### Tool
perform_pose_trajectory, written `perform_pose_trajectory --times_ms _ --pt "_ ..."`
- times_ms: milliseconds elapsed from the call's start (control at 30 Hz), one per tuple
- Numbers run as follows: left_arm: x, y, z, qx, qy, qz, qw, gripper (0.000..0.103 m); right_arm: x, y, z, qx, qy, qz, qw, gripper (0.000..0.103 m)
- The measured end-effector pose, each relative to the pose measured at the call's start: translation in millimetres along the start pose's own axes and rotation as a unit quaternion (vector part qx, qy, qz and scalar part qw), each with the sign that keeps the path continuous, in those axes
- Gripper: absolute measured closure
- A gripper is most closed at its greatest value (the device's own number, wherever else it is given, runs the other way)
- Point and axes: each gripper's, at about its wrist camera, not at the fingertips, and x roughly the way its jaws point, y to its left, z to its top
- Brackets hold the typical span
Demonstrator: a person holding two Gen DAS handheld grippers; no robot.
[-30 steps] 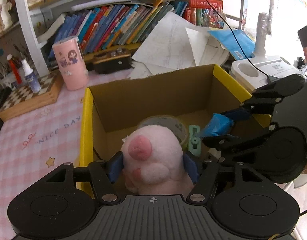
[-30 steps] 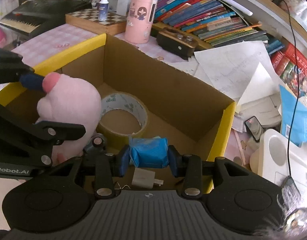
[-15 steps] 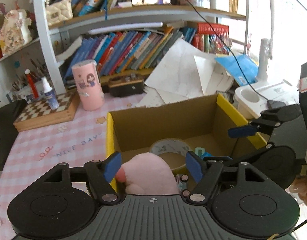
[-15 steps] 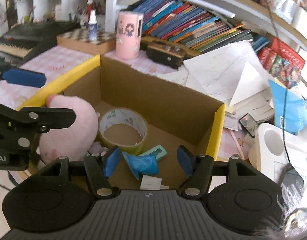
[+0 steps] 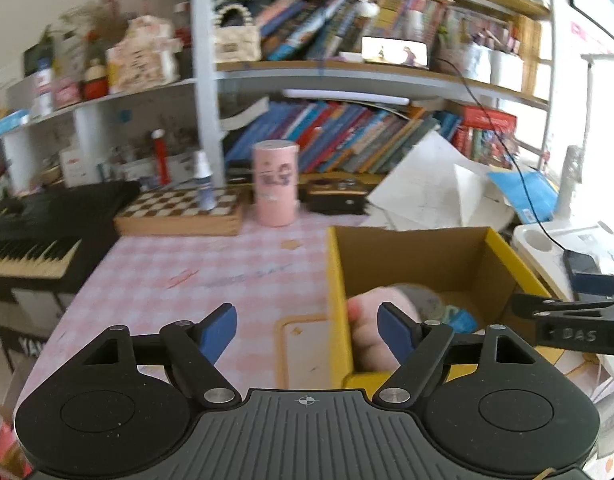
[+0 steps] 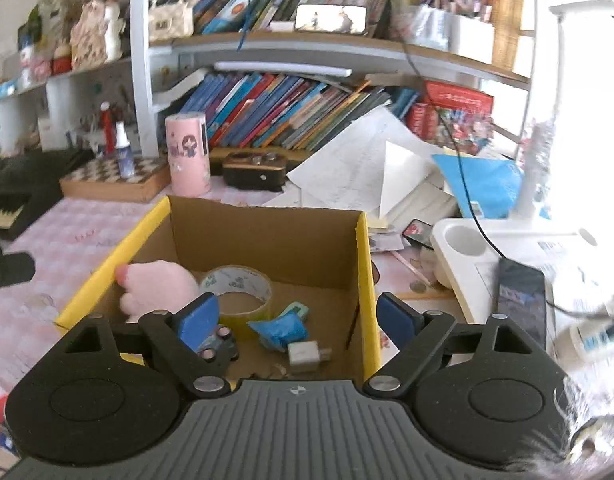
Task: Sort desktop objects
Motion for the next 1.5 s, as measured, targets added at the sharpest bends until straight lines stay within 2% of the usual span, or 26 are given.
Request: perform_pose_trajectory --times_ms 367,633,1033,1233,1400,1500 --pt "-46 49 -39 -0.04 0.007 0.019 0.999 0.023 -57 60 -35 0.024 -0.013 -0.017 0.999 0.014" --pt "-71 74 -71 -0.039 0.033 0.033 0.9981 0.023 -91 101 -75 0.044 0.033 -0.008 0.998 0.013" --pt "-95 72 -96 -0.001 0.051 0.014 0.9986 0.023 -110 133 -100 0.04 0.042 -0.022 0.998 0.012" --pt "-99 73 -101 0.004 0.055 0.008 0.9984 0.023 -116 140 -106 0.034 0.043 -0.022 0.998 0.007" --pt "-99 70 -105 0.017 0.062 0.034 0.9973 0.023 -120 143 -110 0.036 0.047 -0.023 0.998 0.006" --pt "-100 71 -107 0.017 0.065 0.035 0.9971 0.023 -121 143 -112 0.037 0.048 -0.023 0.998 0.006"
